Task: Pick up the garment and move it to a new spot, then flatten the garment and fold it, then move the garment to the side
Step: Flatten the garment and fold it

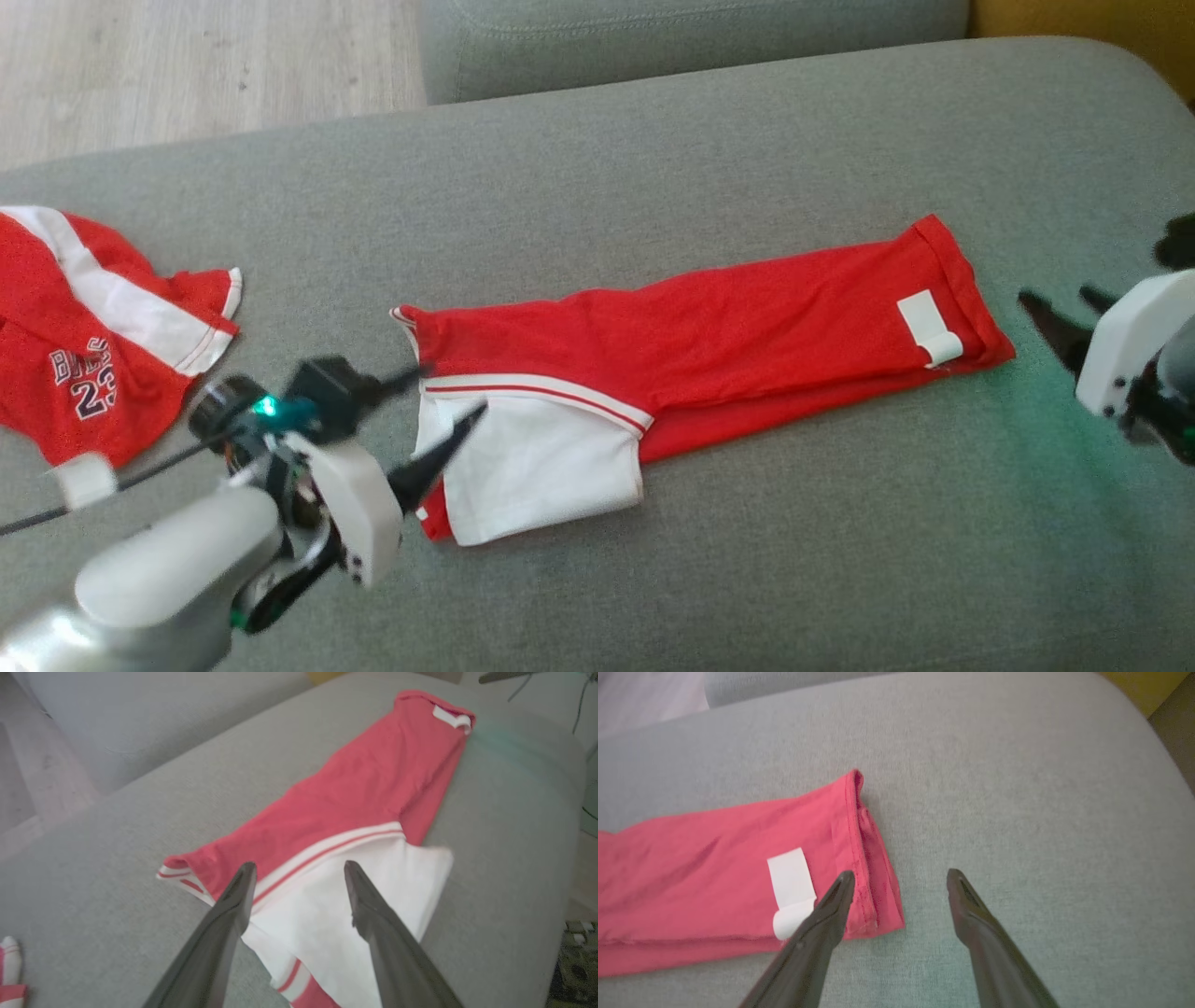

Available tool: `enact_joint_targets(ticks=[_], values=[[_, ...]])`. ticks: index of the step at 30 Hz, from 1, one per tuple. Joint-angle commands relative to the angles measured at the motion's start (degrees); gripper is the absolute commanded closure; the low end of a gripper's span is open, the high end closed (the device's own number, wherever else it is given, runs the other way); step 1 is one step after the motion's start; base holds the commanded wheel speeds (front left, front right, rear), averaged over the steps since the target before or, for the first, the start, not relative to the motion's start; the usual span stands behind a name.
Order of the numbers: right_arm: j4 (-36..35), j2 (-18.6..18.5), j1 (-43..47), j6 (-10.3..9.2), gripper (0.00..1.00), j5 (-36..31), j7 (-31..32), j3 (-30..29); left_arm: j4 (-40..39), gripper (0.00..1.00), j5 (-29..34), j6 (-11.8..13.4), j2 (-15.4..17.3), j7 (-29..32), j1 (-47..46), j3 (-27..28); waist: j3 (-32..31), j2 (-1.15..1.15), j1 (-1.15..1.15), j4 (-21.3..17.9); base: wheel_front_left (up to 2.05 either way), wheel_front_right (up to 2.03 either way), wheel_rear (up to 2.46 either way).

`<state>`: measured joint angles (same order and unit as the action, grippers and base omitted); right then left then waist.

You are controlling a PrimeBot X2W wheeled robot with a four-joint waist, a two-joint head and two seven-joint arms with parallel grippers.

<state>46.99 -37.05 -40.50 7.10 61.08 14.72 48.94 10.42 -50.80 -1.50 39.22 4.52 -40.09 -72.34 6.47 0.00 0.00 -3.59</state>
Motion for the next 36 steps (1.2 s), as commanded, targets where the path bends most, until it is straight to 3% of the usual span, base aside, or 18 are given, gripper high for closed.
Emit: enact_joint_targets(ticks=[1, 8, 12, 14, 16, 17, 24, 25, 31, 36], values=[[-1.29, -1.86, -1.16, 0.39, 0.00, -0.06, -2.17, -1.10, -0.65, 0.00, -0.14, 1.34, 1.42, -2.38, -1.60, 4.20, -0.41, 0.00, 0.00, -0.14, 0.00, 0.00, 0.00], [-5.44, 0.06, -1.51, 0.39, 0.00, -1.76, -16.68, -5.33, -0.92, 0.00, -3.08, 9.63, -0.32, -17.16, 1.38, 14.21, -2.04, 0.00, 0.00, -0.36, 0.00, 0.00, 0.00], [-7.78, 1.98, -0.52, 0.39, 0.00, -5.67, -26.86, -7.95, -2.69, 0.00, -5.12, 13.28, -2.90, -19.40, 5.41, 22.76, -2.37, 0.00, 0.00, -0.11, 0.00, 0.00, 0.00], [-9.02, 3.59, 0.46, 0.39, 0.00, -8.42, -28.84, -9.58, -4.79, 0.00, -2.59, 14.12, -5.26, -19.47, 8.12, 29.51, -2.36, 0.00, 0.00, 0.10, 0.00, 0.00, 0.00], [-10.39, 5.81, 1.86, 0.39, 0.00, -11.41, -29.53, -12.31, -7.05, 0.00, 0.95, 13.77, -8.64, -19.49, 12.29, 36.70, -2.29, 0.00, 0.00, 0.25, 0.00, 0.00, 0.00], [-12.95, 8.16, 3.64, 0.39, 0.00, -16.32, -29.66, -16.45, -8.10, 0.00, 5.26, 13.14, -11.98, -19.50, 17.15, 42.24, -2.28, 0.00, 0.00, 0.36, 0.00, 0.00, 0.00], [-21.13, 19.12, 16.57, 0.39, 0.00, -33.55, -29.70, -32.38, -3.09, 0.00, 13.89, 6.39, -23.22, -19.51, 29.24, 51.47, -2.69, 0.00, 0.00, 1.59, 0.00, 0.00, 0.00], [-21.13, 19.12, 16.57, 0.39, 0.00, -33.55, -29.70, -32.38, -3.09, 0.00, 13.89, 6.39, -23.22, -19.51, 29.24, 51.47, -2.69, 0.00, 0.00, 1.59, 0.00, 0.00, 0.00], [-23.44, 25.40, 24.10, 0.39, 0.00, -42.24, -29.71, -37.25, 2.11, 0.00, 20.40, 0.98, -29.21, -19.51, 32.95, 57.19, -3.06, 0.00, 0.00, 2.33, 0.00, 0.00, 0.00], [-23.54, 26.72, 25.28, 0.39, 0.00, -44.56, -29.71, -38.90, 3.66, 0.00, 24.25, -2.36, -31.84, -19.51, 32.48, 61.28, -2.63, 0.00, 0.00, 2.84, 0.00, 0.00, 0.00]])
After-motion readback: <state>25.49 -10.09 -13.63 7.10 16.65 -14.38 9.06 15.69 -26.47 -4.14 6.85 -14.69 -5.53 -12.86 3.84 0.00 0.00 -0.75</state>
